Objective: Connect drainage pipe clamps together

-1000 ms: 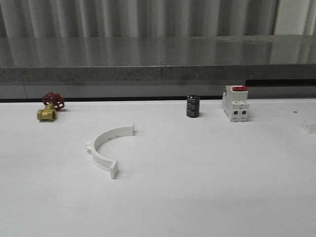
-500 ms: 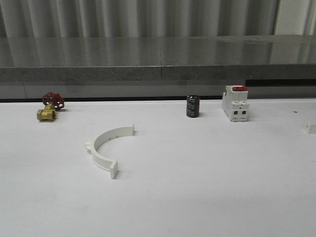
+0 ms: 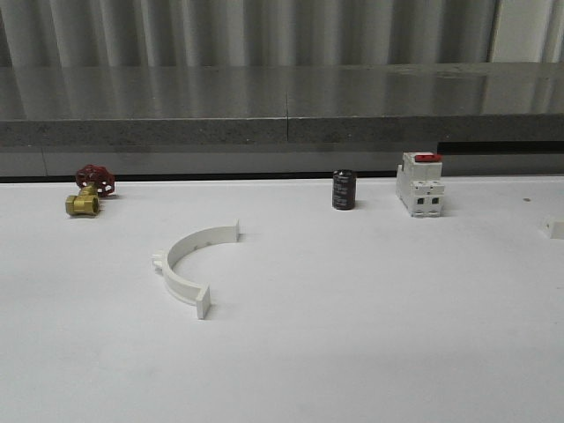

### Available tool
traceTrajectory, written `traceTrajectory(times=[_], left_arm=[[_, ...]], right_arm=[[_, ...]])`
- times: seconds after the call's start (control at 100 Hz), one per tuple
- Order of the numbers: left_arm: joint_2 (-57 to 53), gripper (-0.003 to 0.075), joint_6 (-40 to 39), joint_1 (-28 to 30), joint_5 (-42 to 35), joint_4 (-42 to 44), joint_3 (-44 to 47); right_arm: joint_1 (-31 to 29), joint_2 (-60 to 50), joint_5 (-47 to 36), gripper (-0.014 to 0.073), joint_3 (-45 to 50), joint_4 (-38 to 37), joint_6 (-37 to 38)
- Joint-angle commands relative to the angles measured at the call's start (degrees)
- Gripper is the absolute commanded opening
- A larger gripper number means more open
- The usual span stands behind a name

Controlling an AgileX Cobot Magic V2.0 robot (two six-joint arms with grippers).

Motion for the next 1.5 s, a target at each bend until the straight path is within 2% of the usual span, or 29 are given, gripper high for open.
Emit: traceTrajectory(times=[0.0,0.14,0.37,0.66,0.83,0.99,1.49], left_arm=[[0.4,-0.0020,-0.2,0.3,-4.0,0.1,-1.6],[0.4,-0.0020,-0.2,0.3,-4.0,0.1,-1.6],[0.4,-0.0020,-0.2,0.3,-4.0,0.2,-1.6],[0.4,-0.0020,-0.2,0.3,-4.0,0.3,-1.6],[0.4,-0.0021,-0.2,0.3,-4.0,0.3,-1.6],[0.4,-0.0020,-0.2,0.3,-4.0,0.3,-1.6],[0.4,-0.0020,-0.2,0.3,-4.0,0.3,-1.6]], right_arm=[[-0.3,0.2,-2.7,0.0520,-2.0,1.4,-0.3],[-0.3,4.1,-0.3,0.0520,-5.9,2.1,-0.3],[-0.6,20.9,4.9,0.0520,-19.0,1.7,-0.3],[-8.7,38.8,5.9,0.0520,-30.6,1.6,-5.2],[-13.0,47.0,4.8,0.0520,-33.2,1.6,-9.1],[-15.8,53.6,1.1,0.0520,-33.2,1.6,-9.7],[-16.3,66.1,-5.6,0.0520,-33.2,2.8,-11.9]])
